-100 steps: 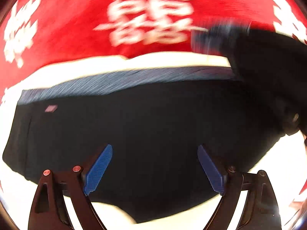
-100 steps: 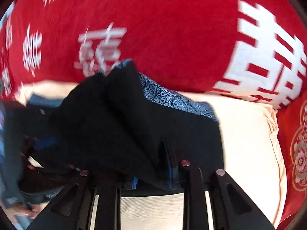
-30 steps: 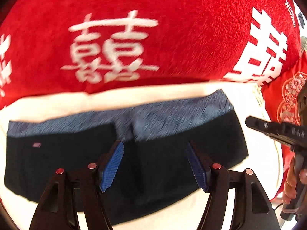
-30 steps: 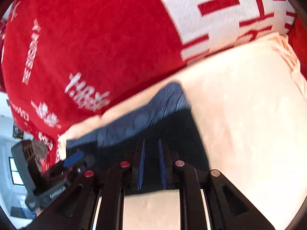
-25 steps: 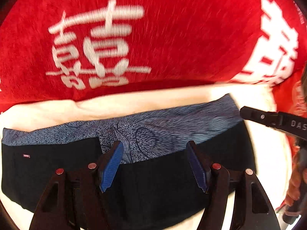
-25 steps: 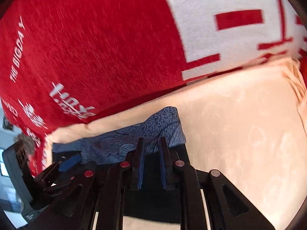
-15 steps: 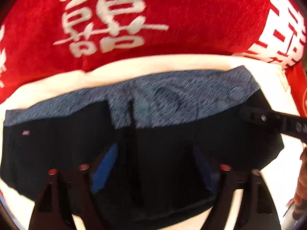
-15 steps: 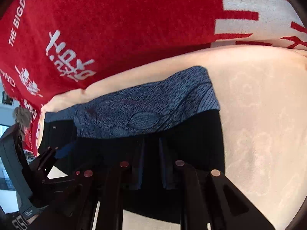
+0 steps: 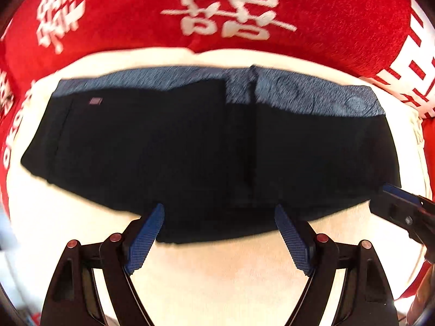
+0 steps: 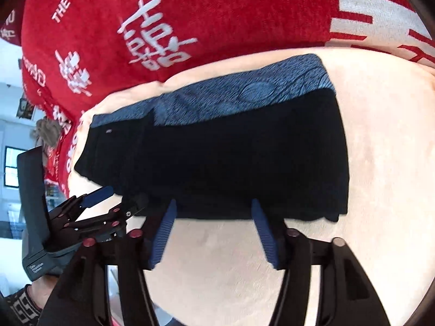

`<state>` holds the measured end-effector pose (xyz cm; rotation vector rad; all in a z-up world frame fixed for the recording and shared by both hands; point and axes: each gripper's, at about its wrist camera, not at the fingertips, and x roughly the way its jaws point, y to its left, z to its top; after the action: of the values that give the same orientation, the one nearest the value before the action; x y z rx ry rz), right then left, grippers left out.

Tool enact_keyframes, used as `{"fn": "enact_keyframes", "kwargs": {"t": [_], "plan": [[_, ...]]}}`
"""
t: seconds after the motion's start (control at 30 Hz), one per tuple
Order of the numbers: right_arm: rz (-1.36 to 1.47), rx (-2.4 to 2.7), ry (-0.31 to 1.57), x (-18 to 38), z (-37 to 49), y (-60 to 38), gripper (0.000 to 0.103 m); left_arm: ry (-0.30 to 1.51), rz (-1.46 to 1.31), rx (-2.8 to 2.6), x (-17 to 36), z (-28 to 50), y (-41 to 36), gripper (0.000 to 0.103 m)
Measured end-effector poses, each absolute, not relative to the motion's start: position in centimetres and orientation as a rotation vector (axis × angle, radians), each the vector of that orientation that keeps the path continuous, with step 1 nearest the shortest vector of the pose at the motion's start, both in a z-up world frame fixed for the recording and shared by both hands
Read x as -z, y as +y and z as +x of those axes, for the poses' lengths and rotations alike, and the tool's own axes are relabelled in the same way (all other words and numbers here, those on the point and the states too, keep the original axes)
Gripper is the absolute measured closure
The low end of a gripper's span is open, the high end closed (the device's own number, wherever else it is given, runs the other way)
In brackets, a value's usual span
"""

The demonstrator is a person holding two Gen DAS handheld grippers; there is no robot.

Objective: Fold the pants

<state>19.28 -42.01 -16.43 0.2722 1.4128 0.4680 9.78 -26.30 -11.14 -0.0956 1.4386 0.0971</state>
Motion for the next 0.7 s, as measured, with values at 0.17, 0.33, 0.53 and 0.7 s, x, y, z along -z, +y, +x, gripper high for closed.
{"fn": "enact_keyframes", "kwargs": {"t": [0.17, 0.33, 0.53, 0.7], "plan": [[0.22, -0.519, 1.468, 16.4, 17.4, -42.0, 0.033, 1.448, -0.151, -0.17, 10.4, 6.7, -26.2, 0.019], [0.139, -0.515, 1.508, 17.1, 15.4, -42.2, 0.032, 1.46, -0.192, -0.198, 10.7, 4.5, -25.3, 0.019], [0.086, -0.488, 1.449, 16.3, 16.0, -38.9, 0.032, 1.485, -0.201, -0.166, 12.1, 4.0, -22.2, 0.019], [0.08, -0.457, 1.35, 15.3, 19.7, -34.2, 0.032, 1.479, -0.176, -0.141, 11.9, 5.0, -18.5, 0.019]]}}
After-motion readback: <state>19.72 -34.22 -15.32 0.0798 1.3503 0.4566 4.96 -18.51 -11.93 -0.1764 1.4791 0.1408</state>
